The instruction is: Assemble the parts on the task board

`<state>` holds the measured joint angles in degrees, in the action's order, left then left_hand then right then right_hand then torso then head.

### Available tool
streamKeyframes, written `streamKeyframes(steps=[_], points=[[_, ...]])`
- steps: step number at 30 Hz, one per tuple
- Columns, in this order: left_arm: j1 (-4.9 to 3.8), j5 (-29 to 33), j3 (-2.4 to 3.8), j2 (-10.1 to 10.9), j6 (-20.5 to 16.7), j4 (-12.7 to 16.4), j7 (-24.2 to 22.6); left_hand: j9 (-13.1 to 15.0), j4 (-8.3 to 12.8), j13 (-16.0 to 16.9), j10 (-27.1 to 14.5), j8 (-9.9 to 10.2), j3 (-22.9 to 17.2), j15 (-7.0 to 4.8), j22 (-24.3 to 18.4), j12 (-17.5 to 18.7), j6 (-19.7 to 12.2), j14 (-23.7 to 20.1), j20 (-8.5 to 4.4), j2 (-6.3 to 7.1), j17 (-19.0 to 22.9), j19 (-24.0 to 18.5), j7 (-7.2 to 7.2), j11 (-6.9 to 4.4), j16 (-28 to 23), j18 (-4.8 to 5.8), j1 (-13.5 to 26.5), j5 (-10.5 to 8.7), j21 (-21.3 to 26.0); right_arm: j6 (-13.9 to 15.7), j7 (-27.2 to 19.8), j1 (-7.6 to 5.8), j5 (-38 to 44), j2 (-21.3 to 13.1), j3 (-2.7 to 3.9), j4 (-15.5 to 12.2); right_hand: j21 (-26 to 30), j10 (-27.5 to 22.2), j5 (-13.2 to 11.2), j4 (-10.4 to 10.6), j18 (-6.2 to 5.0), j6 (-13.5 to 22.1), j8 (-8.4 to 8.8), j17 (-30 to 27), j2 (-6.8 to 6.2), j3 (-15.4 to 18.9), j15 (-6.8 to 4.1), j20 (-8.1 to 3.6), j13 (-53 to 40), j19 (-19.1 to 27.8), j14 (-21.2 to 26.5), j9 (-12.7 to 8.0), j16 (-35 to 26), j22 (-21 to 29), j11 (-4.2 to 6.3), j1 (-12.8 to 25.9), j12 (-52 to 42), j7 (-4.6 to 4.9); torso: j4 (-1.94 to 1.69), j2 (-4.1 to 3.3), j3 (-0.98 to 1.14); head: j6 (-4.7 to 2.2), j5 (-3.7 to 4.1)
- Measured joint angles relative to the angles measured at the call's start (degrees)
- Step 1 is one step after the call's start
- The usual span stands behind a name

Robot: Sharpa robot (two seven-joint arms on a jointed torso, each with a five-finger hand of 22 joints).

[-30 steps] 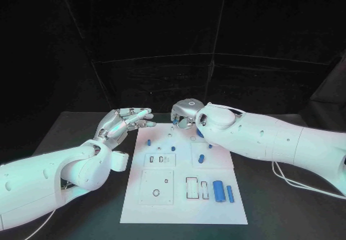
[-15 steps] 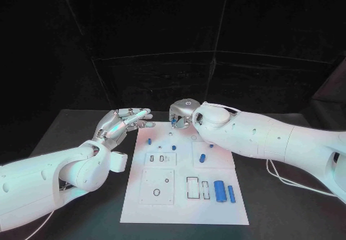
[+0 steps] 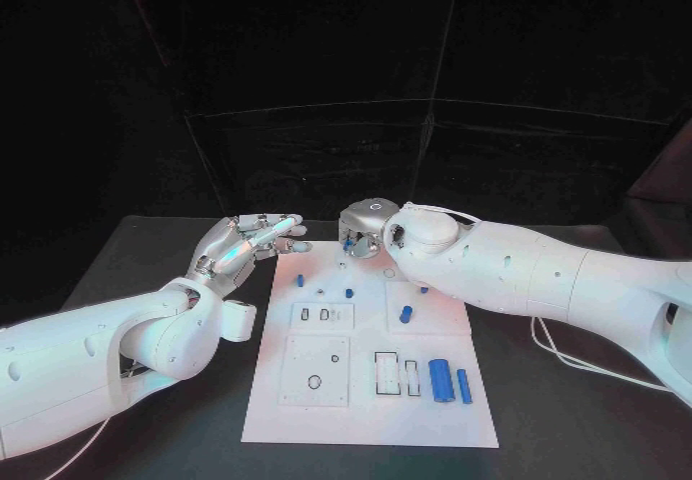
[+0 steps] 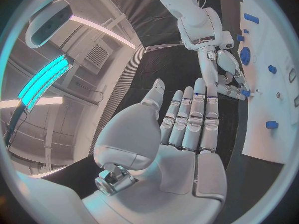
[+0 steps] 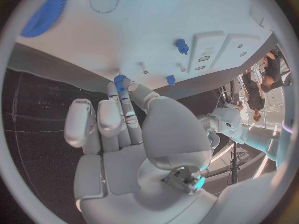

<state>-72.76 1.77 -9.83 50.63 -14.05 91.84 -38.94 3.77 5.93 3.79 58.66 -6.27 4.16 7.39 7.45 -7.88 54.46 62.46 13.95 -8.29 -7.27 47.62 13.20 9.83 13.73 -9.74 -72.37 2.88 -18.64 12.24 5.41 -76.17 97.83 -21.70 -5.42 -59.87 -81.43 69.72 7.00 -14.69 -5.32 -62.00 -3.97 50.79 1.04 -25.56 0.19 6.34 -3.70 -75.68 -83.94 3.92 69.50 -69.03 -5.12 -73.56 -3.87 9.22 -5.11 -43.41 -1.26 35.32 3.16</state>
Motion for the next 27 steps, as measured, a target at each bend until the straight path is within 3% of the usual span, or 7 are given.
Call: streamKeyframes(steps=[13, 20, 27], points=[[-0.01, 0.0, 0.00, 0.0, 0.1, -0.1, 0.0, 0.0, 0.0, 0.0, 0.0, 0.3, 0.0, 0.00, 0.0, 0.0, 0.0, 0.0, 0.00, 0.00, 0.0, 0.0, 0.00, 0.00, 0.0, 0.00, 0.0, 0.00, 0.0, -1.1, 0.1, -0.01, 0.0, 0.5, 0.01, 0.5, 0.0, 0.0, -0.2, 0.4, 0.00, 0.0, 0.01, -0.3, -0.60, -0.4, 0.00, 0.00, 0.0, 0.0, 0.0, 0.0, 0.0, 0.0, -0.02, 0.6, 0.0, -0.01, 0.01, -0.08, 0.00, -0.04, -0.03], [-0.01, 0.0, 0.00, 0.0, 0.1, -0.1, 0.0, 0.0, 0.0, 0.0, 0.0, 0.3, 0.0, 0.00, -0.1, 0.0, 0.0, 0.0, 0.00, 0.00, 0.0, 0.0, 0.00, 0.00, 0.0, 0.00, 0.0, 0.00, 0.0, -1.1, 0.2, 0.01, 0.0, 1.3, -0.01, 1.2, 1.0, -7.3, -1.6, 1.9, 0.00, 4.9, 0.37, -3.4, -3.38, -0.4, 1.15, 1.20, 0.2, 2.1, 0.5, -0.3, -0.9, 2.9, -1.43, 1.9, 0.4, 0.94, 0.02, -0.12, 0.00, -0.02, -0.01], [-0.01, 0.0, 0.00, 0.0, 0.2, -0.1, 0.0, 0.0, 0.0, 0.0, 0.0, 0.3, 0.0, 0.00, -0.1, 0.0, 0.0, 0.0, 0.00, 0.00, 0.0, 0.0, 0.00, 0.00, 0.0, 0.00, 0.0, 0.00, 0.0, -0.7, 0.2, 0.02, 0.0, 0.7, -0.01, 0.7, 1.8, -9.8, -1.9, 3.0, -0.01, 7.2, 0.36, -5.6, -4.35, 0.6, 1.55, 1.53, 0.2, 3.4, 0.9, -0.3, -1.7, 5.2, -1.74, 1.6, 0.4, 1.05, 0.02, -0.12, -0.01, -0.02, -0.18]])
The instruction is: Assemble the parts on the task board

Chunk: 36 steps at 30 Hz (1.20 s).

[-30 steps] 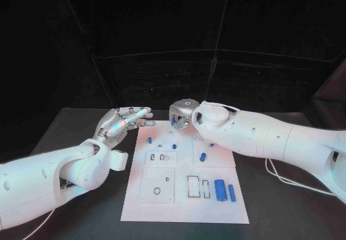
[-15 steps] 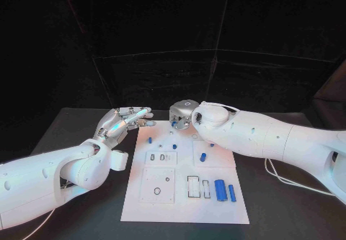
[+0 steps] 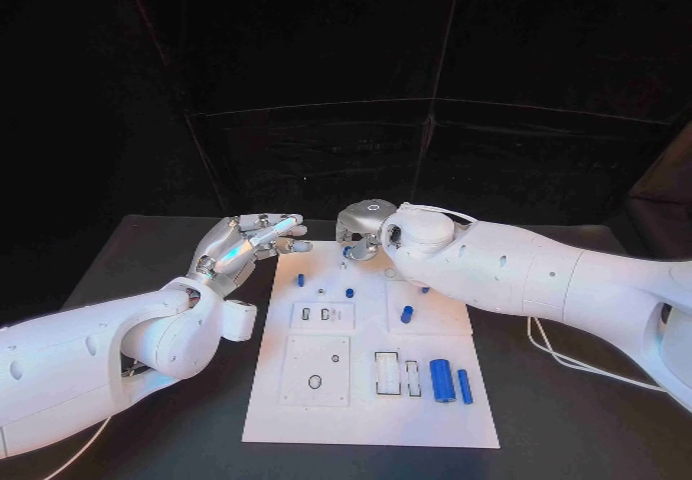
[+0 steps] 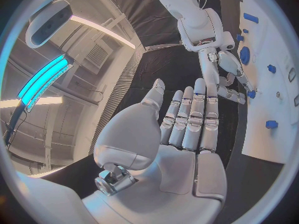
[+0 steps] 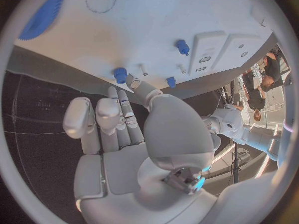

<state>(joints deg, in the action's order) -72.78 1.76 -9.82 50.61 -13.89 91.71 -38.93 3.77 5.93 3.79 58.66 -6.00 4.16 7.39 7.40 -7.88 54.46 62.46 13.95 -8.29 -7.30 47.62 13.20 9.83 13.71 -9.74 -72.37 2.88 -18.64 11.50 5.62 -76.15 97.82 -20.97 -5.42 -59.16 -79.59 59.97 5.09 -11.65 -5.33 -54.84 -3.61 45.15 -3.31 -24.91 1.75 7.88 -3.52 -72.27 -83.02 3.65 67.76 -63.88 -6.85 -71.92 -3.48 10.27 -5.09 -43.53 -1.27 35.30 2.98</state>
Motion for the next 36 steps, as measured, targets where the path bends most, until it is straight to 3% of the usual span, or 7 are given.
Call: streamKeyframes(steps=[9, 14, 16, 20, 23, 25, 36], points=[[-0.01, 0.0, 0.00, 0.7, 0.1, -0.2, 0.0, 0.0, 0.0, 0.0, 0.0, 0.0, 0.0, 0.00, 0.0, 0.0, 0.0, 0.0, 0.00, -0.22, 0.0, 0.0, 0.00, 0.00, 0.0, 0.01, 0.2, 0.00, 0.0, 3.5, 0.6, 0.04, -2.2, -10.1, 0.31, -9.8, -1.5, 7.9, 0.5, 3.5, 0.00, -0.2, -0.17, 4.7, -2.31, 2.9, -0.65, -0.25, -1.5, -2.7, -0.6, 0.2, 3.0, -4.1, 0.99, 2.3, -4.7, 0.18, 0.31, 0.18, 0.05, -0.21, -0.33], [-0.04, 0.0, 0.00, 0.8, 0.2, -0.6, 0.0, 0.0, 0.0, 0.0, 0.0, 0.0, 0.0, 0.00, 0.0, 0.0, 0.0, 0.0, 0.00, -0.22, 0.0, 0.0, 0.00, 0.00, 0.0, 0.02, 0.2, 0.00, 0.0, 4.4, 1.4, -0.05, -6.3, -15.6, 1.39, -14.6, -2.5, 16.6, 2.3, 8.3, 0.04, 0.2, -0.37, 7.7, -4.62, 8.5, -2.37, -1.96, -5.5, -4.4, -1.0, 0.3, 5.2, -6.3, 3.14, 4.6, -10.7, -1.41, 0.62, 0.35, 0.08, -0.43, -0.35], [-0.04, 0.0, -0.01, 0.8, 0.2, -0.8, 0.0, 0.0, 0.0, 0.0, 0.0, 0.0, 0.0, 0.00, 0.0, 0.2, 0.0, 0.0, 0.00, -0.22, 0.0, 0.0, 0.00, 0.00, 0.0, 0.02, 0.2, 0.00, 0.0, 4.4, 2.0, -0.08, -8.9, -18.0, 1.59, -16.1, -3.6, 19.7, 3.4, 10.6, 1.38, 0.7, -0.52, 12.6, -5.19, 12.5, -2.91, -2.76, -9.3, -6.1, -1.0, 0.3, 7.9, -8.7, 3.88, 4.0, -15.3, -2.02, 0.77, 0.38, 0.11, -0.51, -0.28], [-0.04, 0.0, -0.01, 0.7, 0.3, -1.1, 0.0, 0.0, 0.0, 0.0, 0.0, 0.0, 0.0, 0.00, 0.0, 0.2, 0.0, 0.0, 0.00, -0.22, 0.0, 0.0, 0.00, 0.00, 0.0, 0.02, 0.2, 0.00, 0.0, 3.9, 3.2, -0.08, -13.2, -21.0, 1.74, -17.0, -5.4, 19.1, 5.3, 16.7, 1.59, 2.2, -1.58, 22.7, -4.24, 21.5, -2.91, -2.97, -33.0, -9.0, -1.0, 0.5, 13.5, -11.0, 3.70, -0.5, -37.8, -2.59, 1.13, 0.48, 0.18, -0.64, -0.21], [-0.04, 0.0, -0.01, 0.6, 0.4, -1.4, 0.0, 0.0, 0.0, 0.0, 0.0, 0.0, 0.0, 0.00, 0.0, 0.2, 0.0, 0.0, 0.00, -0.22, 0.0, 0.0, 0.00, 0.00, 0.0, 0.02, 0.2, 0.00, 0.0, 3.3, 3.9, -0.06, -15.5, -21.9, 1.77, -17.2, -6.8, 18.5, 5.5, 22.1, 2.27, 4.0, -2.71, 29.0, -4.53, 25.7, -2.34, -2.34, -54.7, -11.1, -0.9, 0.5, 16.8, -11.1, 3.03, -4.2, -58.1, -1.50, 1.30, 0.53, 0.24, -0.68, -0.19], [-0.04, 0.0, -0.01, 0.4, 0.5, -1.6, 0.0, 0.0, 0.0, 0.0, 0.0, 0.0, 0.0, 0.00, 0.0, 0.2, 0.0, 0.0, 0.00, -0.22, 0.0, 0.0, 0.00, 0.00, 0.0, 0.02, 0.2, 0.00, 0.0, 2.9, 4.3, -0.06, -16.5, -22.2, 1.79, -17.0, -7.6, 19.6, 5.6, 23.8, 3.17, 4.5, -3.22, 29.7, -4.60, 26.4, -2.24, -1.93, -62.3, -11.6, -1.0, 0.5, 18.1, -11.1, 2.74, -5.4, -65.0, -1.05, 1.33, 0.53, 0.28, -0.71, -0.15], [-0.03, 0.0, -0.02, -0.1, 0.8, -2.4, 0.0, 0.0, 0.2, 0.0, 0.0, 0.0, -0.2, 0.00, -0.1, 0.2, 0.0, 0.0, 0.00, -0.22, 0.0, 0.0, 0.00, 0.00, -0.2, 0.02, 0.2, 0.00, 0.0, -0.2, 5.6, 0.09, -19.1, -20.5, 1.80, -14.0, -8.9, 22.8, 7.6, 24.5, 4.06, 5.3, -4.82, 29.8, -2.98, 26.1, -1.84, -1.52, -71.4, -11.6, -1.0, 0.5, 19.7, -11.1, 2.24, -8.6, -75.7, -0.60, 1.20, 0.45, 0.24, -0.74, 0.29]])
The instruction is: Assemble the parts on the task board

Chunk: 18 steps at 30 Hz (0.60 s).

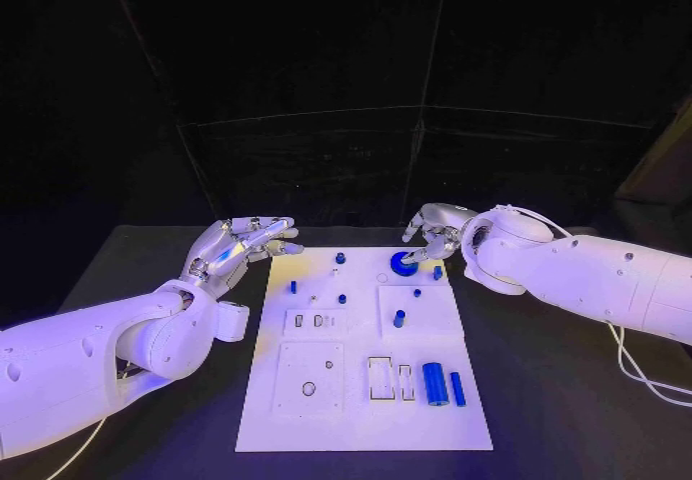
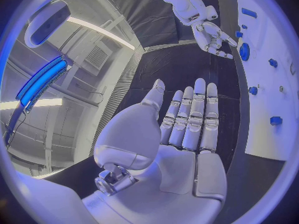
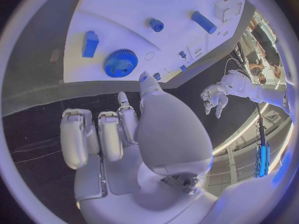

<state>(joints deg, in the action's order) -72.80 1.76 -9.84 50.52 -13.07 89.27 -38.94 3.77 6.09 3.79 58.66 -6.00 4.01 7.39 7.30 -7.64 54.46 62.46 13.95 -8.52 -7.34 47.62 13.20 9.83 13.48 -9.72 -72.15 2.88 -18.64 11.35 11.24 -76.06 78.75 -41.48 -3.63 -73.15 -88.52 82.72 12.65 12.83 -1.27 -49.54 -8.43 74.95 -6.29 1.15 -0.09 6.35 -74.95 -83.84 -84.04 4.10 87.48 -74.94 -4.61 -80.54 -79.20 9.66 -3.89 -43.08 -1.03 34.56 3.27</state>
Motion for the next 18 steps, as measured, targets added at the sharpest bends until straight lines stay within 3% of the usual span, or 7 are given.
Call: streamKeyframes(steps=[18], points=[[0.03, 0.0, -0.01, -0.2, 0.3, -0.4, 0.0, 0.0, 0.0, 0.0, 0.0, 0.0, 0.0, 0.00, 0.0, 0.0, 0.0, 0.0, 0.00, 0.00, 0.0, 0.0, 0.00, 0.00, 0.0, 0.00, 0.0, 0.00, 0.0, -4.1, 0.4, 0.82, 0.0, 1.2, -0.02, 2.1, 0.0, 0.2, 0.3, -0.8, -0.02, 0.1, -0.49, 0.0, 0.35, -0.1, 0.20, 0.21, 0.0, -0.2, 0.2, 0.0, 0.0, 0.0, -0.21, -1.0, -0.7, 0.07, -0.02, 0.02, -0.08, 0.43, 0.04]])
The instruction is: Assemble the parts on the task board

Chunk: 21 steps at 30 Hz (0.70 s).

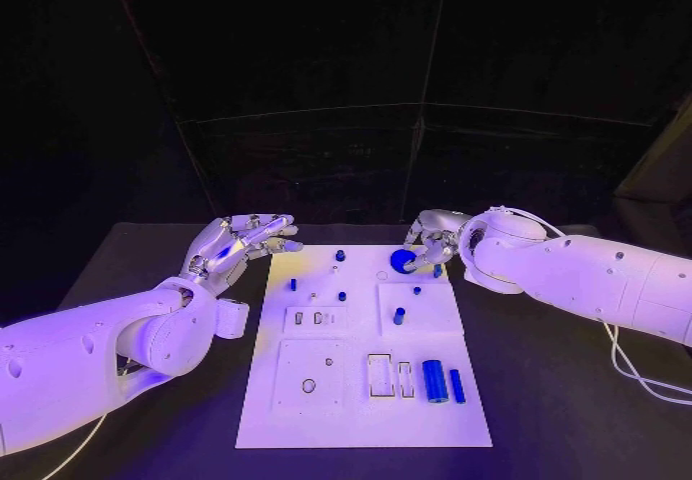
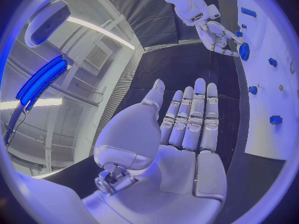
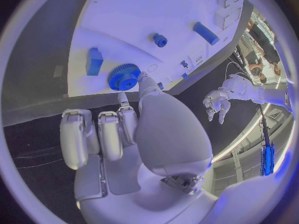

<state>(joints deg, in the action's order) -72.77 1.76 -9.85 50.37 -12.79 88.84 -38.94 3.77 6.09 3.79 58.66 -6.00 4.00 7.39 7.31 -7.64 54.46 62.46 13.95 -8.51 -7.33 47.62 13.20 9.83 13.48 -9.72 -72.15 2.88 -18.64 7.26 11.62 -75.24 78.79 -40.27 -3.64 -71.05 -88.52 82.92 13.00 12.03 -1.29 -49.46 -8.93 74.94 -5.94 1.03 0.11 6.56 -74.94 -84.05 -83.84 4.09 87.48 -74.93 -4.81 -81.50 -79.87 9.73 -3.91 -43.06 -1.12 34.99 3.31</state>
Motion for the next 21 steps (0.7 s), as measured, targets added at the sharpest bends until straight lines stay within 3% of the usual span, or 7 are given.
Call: streamKeyframes(steps=[21], points=[[0.01, 0.0, 0.00, -0.1, 0.1, -0.2, 0.0, 0.0, 0.0, 0.0, 0.0, 0.0, 0.0, 0.00, 0.0, 0.0, 0.0, 0.0, 0.00, 0.00, 0.0, 0.0, 0.00, 0.00, 0.0, 0.00, 0.0, 0.00, 0.0, -0.5, 0.3, 0.28, 0.4, 1.5, 0.00, 2.1, -0.2, 0.2, 0.0, -1.3, -0.01, 0.1, -0.55, 0.0, 1.60, -1.3, 0.21, 0.00, 0.0, 0.0, -0.2, 0.0, 0.0, 0.0, 0.16, -1.1, -0.5, 0.12, -0.01, -0.01, 0.03, 0.14, -0.05]])
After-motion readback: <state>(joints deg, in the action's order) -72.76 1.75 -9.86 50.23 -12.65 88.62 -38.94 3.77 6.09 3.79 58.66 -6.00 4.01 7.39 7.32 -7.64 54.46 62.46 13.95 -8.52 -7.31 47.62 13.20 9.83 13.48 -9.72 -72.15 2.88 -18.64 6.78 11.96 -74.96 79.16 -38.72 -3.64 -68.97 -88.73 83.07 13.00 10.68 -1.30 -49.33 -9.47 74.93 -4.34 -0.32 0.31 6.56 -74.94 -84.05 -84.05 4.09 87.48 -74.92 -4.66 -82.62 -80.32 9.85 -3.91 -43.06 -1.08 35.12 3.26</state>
